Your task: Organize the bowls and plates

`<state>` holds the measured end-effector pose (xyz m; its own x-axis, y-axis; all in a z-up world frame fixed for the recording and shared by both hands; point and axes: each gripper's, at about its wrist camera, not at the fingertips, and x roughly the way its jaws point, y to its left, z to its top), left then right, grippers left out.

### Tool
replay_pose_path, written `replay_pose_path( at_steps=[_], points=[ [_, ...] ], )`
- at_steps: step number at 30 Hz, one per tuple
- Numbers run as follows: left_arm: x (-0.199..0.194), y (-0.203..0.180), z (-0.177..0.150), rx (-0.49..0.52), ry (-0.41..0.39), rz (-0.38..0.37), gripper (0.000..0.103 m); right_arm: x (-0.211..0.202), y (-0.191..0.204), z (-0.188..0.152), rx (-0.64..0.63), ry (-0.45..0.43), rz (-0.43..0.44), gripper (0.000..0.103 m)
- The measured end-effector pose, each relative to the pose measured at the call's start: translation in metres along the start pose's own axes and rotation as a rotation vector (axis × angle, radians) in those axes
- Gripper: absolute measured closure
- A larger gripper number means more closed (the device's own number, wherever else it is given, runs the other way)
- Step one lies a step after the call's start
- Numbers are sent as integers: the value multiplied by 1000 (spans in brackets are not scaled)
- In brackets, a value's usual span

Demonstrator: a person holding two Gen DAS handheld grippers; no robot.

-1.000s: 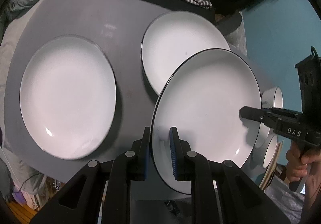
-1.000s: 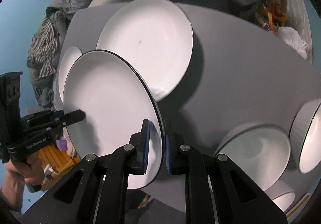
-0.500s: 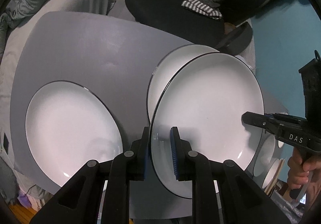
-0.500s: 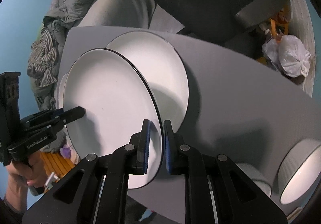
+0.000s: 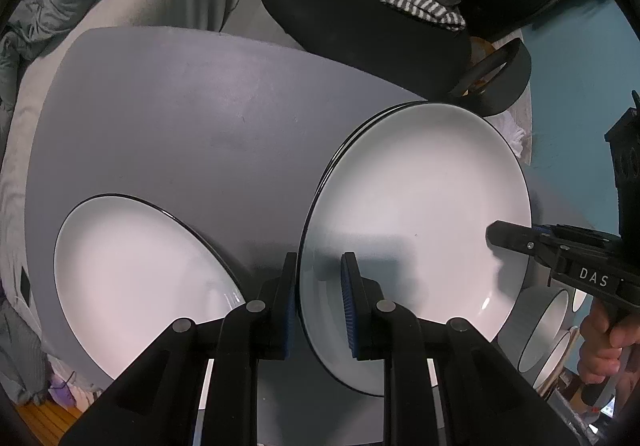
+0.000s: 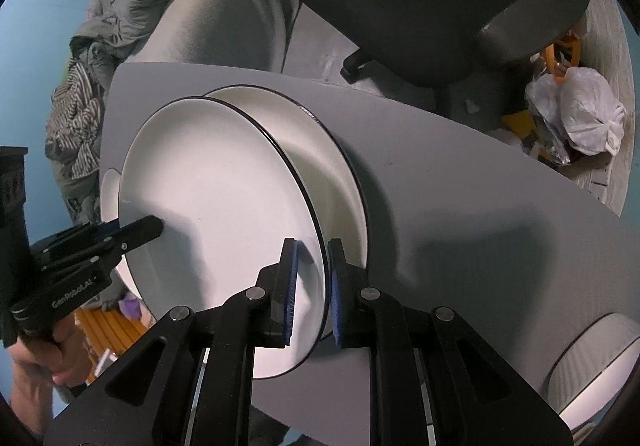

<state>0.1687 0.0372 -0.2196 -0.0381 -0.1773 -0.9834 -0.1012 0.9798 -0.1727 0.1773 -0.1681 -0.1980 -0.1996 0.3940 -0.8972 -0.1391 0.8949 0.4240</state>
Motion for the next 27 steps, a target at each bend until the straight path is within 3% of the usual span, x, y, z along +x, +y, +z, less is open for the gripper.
replay_pose_path(
  at_steps=[15, 27],
  points=[
    [9, -4, 11, 9, 18, 8, 83, 4, 4, 8, 23, 18, -29, 88],
    [12, -21, 16, 96, 39, 87, 80, 10, 10, 20, 92, 138, -148, 81]
  ],
)
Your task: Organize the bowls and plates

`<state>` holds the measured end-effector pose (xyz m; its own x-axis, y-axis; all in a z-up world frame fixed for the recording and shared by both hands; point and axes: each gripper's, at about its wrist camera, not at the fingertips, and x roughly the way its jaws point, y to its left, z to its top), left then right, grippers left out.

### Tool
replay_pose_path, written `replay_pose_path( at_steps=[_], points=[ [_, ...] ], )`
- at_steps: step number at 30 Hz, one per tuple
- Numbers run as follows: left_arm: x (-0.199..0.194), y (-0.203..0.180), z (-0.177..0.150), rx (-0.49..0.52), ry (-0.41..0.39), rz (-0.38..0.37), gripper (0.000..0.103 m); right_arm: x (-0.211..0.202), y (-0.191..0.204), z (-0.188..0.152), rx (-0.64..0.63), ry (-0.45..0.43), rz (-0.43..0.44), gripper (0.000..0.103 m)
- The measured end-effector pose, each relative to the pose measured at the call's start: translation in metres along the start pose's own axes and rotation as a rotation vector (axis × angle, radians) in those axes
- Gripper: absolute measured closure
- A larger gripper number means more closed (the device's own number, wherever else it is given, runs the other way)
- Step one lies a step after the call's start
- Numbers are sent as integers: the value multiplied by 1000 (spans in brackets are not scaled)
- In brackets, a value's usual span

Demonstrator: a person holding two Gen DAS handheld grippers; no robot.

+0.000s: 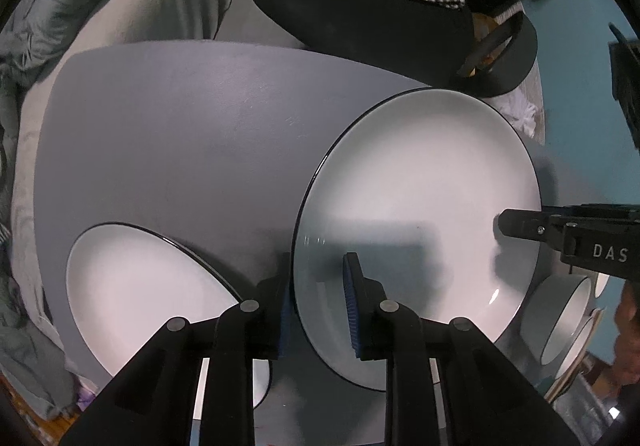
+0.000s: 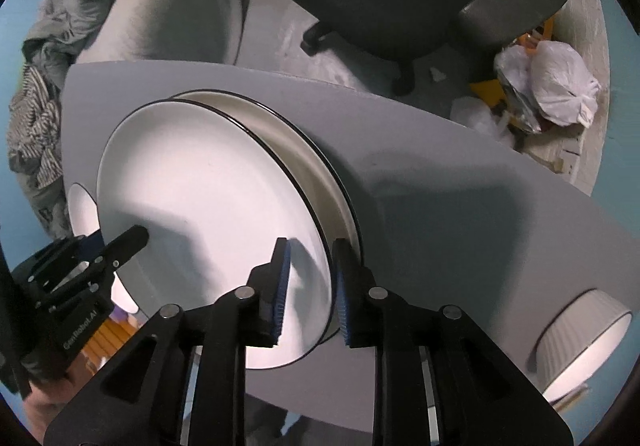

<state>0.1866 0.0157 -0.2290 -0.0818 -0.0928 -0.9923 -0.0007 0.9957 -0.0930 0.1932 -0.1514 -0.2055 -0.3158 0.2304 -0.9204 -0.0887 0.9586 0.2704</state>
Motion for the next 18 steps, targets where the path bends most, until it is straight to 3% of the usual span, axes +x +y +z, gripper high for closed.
replay_pose_path(
  at_steps=[2, 11, 18],
  points=[
    [0, -4, 1, 8, 2, 17, 78, 1, 1, 1, 9, 22, 0, 77],
    [3, -17, 0, 50, -1, 80, 71, -4, -4, 1, 54, 50, -5, 75],
    [-1, -11, 7, 32, 22, 84, 66, -9, 0, -2, 62, 46, -20, 69]
  ],
)
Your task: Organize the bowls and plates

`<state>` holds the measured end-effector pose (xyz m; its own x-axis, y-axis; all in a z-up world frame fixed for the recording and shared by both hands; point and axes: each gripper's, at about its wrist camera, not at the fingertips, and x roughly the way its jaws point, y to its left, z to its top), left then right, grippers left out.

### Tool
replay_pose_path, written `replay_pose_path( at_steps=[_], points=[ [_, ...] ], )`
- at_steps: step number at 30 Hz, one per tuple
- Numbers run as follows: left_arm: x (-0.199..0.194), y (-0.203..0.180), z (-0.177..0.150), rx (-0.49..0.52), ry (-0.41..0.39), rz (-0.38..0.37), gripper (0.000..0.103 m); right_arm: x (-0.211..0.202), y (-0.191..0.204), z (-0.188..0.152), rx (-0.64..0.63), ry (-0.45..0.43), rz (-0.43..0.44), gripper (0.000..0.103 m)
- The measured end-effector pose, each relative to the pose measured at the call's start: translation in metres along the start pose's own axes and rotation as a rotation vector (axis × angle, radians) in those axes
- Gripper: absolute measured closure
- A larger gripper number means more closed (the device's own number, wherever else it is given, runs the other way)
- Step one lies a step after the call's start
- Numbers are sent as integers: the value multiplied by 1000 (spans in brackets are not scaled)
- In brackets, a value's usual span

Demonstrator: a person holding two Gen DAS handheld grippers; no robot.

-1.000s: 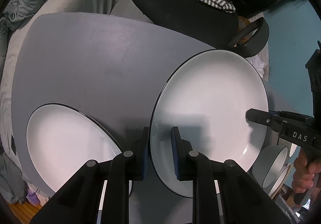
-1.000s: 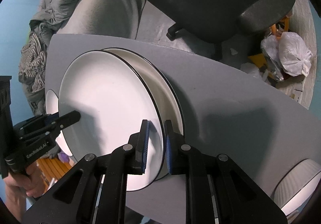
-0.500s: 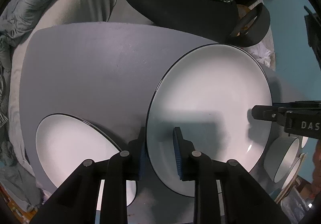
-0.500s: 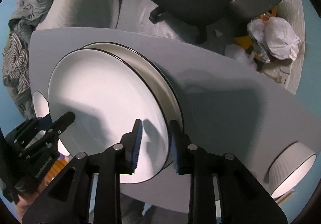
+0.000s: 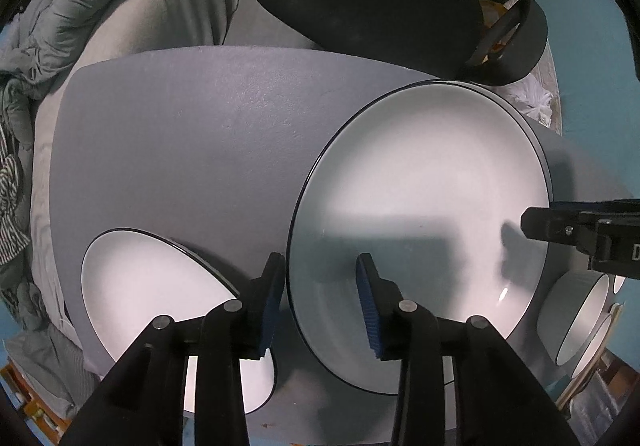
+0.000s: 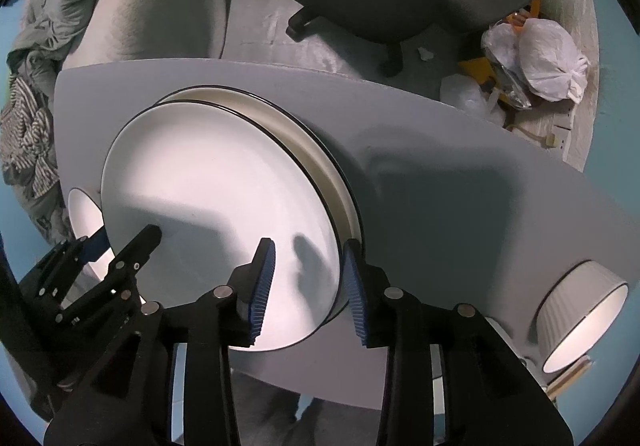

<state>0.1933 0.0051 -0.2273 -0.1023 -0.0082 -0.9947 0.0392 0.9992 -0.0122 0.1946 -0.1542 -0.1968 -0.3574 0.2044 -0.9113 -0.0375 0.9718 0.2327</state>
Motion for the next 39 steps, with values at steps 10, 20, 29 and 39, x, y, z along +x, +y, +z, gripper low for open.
replay_pose_path(
  at_steps=[10, 20, 29, 39],
  points=[
    [-6, -1, 4, -25, 1, -26, 56, -19, -2, -2, -41, -81, -116, 46],
    [-14, 16, 6, -121, 15, -50, 51, -25, -4, -26, -91, -137, -51, 45],
    [-47, 68, -26, -257, -54, -152, 50, -21, 20, -61, -170, -148, 65, 40],
    [-78, 118, -88, -401, -165, -258, 34, -9, 74, -80, -279, -109, 184, 32]
  ],
)
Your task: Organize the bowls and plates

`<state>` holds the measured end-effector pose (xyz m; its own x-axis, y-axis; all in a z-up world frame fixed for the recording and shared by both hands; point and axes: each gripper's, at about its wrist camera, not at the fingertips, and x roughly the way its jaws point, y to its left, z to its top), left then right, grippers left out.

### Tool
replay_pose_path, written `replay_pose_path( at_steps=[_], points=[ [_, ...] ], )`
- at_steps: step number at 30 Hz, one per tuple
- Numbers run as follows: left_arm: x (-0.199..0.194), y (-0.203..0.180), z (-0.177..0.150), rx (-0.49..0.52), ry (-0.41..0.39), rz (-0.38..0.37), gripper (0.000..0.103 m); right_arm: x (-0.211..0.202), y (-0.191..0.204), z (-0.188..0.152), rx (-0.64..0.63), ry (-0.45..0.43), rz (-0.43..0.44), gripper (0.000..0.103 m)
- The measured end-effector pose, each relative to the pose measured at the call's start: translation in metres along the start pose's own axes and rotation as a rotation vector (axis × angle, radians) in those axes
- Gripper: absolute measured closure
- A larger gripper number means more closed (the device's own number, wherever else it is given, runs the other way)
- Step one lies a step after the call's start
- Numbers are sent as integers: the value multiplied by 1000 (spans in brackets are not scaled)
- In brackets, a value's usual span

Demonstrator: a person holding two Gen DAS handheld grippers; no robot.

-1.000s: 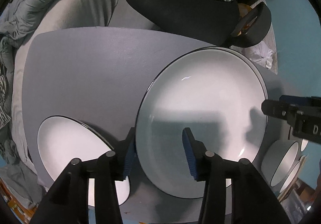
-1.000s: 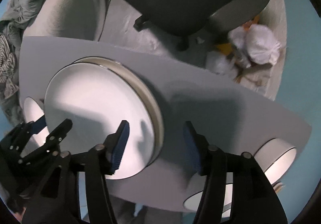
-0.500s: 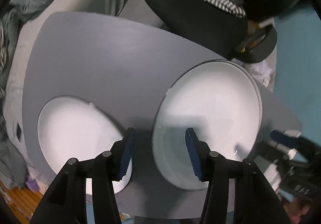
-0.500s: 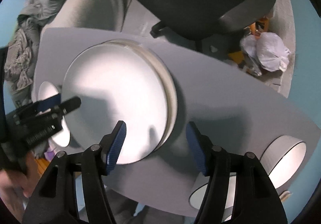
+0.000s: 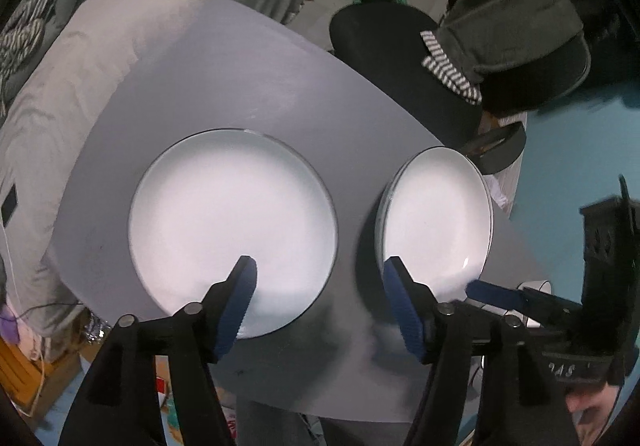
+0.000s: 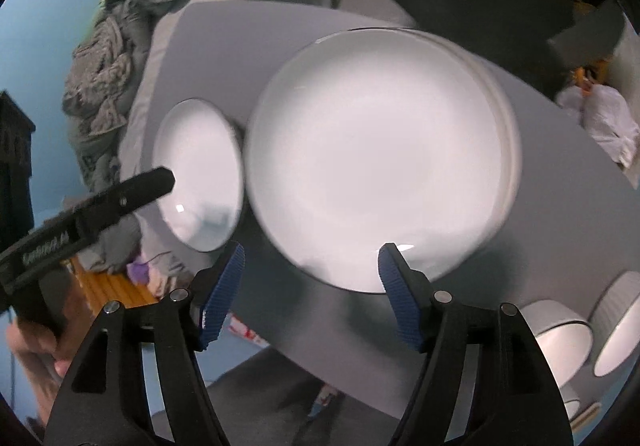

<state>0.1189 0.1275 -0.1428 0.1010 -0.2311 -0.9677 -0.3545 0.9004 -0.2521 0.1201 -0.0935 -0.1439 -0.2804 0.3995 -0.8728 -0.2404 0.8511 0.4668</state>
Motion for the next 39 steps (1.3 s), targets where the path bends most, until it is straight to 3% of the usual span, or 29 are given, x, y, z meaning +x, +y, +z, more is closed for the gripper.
replay_pose_path(
  at_steps=[8, 15, 28, 39],
  points=[
    [-2, 49, -12, -79, -19, 17, 31, 23, 46, 16, -67, 39, 62, 32],
    [-2, 81, -20, -115, -20, 40, 31, 42, 60, 30, -58, 92, 89, 32],
    [17, 118, -15, -103, 27, 86, 30, 62, 64, 38, -61, 109, 39, 32],
    [35, 126, 1, -68, 56, 98, 30, 75, 64, 39, -61, 107, -11, 32]
  ],
)
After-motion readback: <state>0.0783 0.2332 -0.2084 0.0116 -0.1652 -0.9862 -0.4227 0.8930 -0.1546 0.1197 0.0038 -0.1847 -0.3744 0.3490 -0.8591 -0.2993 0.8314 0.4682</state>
